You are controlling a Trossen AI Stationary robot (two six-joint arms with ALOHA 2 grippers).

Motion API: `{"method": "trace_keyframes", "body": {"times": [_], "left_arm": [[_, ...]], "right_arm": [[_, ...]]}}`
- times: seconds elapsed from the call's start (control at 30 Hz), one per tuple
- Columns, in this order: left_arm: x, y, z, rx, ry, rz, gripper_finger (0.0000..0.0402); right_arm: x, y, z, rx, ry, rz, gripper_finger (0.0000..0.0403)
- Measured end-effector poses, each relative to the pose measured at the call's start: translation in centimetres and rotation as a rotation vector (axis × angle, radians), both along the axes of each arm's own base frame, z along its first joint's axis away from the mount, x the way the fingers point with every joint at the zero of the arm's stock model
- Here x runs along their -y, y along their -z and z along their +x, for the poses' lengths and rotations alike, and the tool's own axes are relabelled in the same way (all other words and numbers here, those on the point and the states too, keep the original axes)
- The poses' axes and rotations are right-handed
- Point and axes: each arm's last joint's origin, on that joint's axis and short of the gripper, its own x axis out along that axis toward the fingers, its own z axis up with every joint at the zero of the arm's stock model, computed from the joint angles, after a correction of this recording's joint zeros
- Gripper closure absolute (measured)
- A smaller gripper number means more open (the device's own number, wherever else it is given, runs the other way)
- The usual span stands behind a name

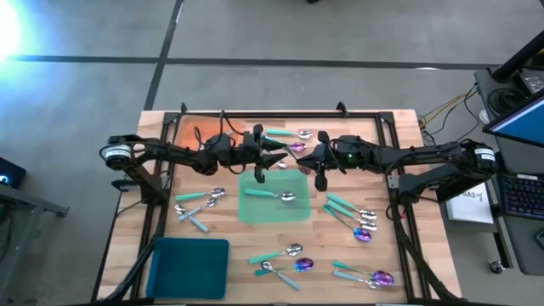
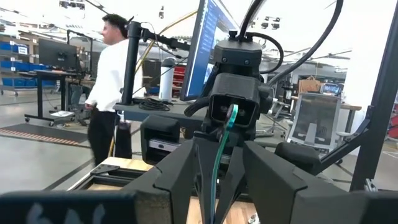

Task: Sort silverware by color (type)
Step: Put the iridescent spoon into the blue bin

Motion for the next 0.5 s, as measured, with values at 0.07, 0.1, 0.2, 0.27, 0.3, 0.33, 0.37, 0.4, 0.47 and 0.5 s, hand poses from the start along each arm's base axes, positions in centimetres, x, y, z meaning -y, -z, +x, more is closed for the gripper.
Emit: {"method": "trace_keyframes", "body": {"times": [0.07,0.1,0.2,0.27,0.3,0.33,0.37,0.4,0.47,0.5], "left_arm": [[0.0,0.0,0.0,0.0,0.0,0.0,0.0279],[0.0,-0.01,0.0,0.001,0.0,0.0,0.0279],[0.0,-0.03,-0.01,0.002,0.0,0.001,0.0279],[0.0,-0.05,-0.01,0.005,0.0,0.001,0.0279],[0.0,-0.05,-0.01,0.005,0.0,0.001,0.0279],[0.0,-0.05,-0.01,0.004,0.0,0.001,0.0279],[0.0,-0.05,-0.02,0.004,0.0,0.001,0.0279],[0.0,-0.06,-0.02,0.006,0.0,0.002,0.0279],[0.0,-0.08,-0.02,0.008,0.0,0.003,0.0279],[0.0,-0.09,-0.02,0.008,-0.001,0.005,0.0279]], "right_arm": [[-0.03,0.0,0.0,0.001,-0.011,0.004,0.0395],[-0.05,-0.01,0.01,0.002,-0.02,0.007,0.0395],[-0.07,-0.03,0.02,0.006,-0.024,0.007,0.0395],[-0.07,-0.03,0.02,0.005,-0.024,0.007,0.0395],[-0.07,-0.03,0.02,0.005,-0.024,0.007,0.0395],[-0.07,-0.03,0.02,0.005,-0.024,0.007,0.0395],[-0.07,-0.03,0.02,0.006,-0.024,0.007,0.0395],[-0.07,-0.03,0.02,0.005,-0.024,0.007,0.0395],[-0.07,-0.03,0.02,0.005,-0.024,0.007,0.0394],[-0.07,-0.03,0.02,0.006,-0.024,0.007,0.0394]]}}
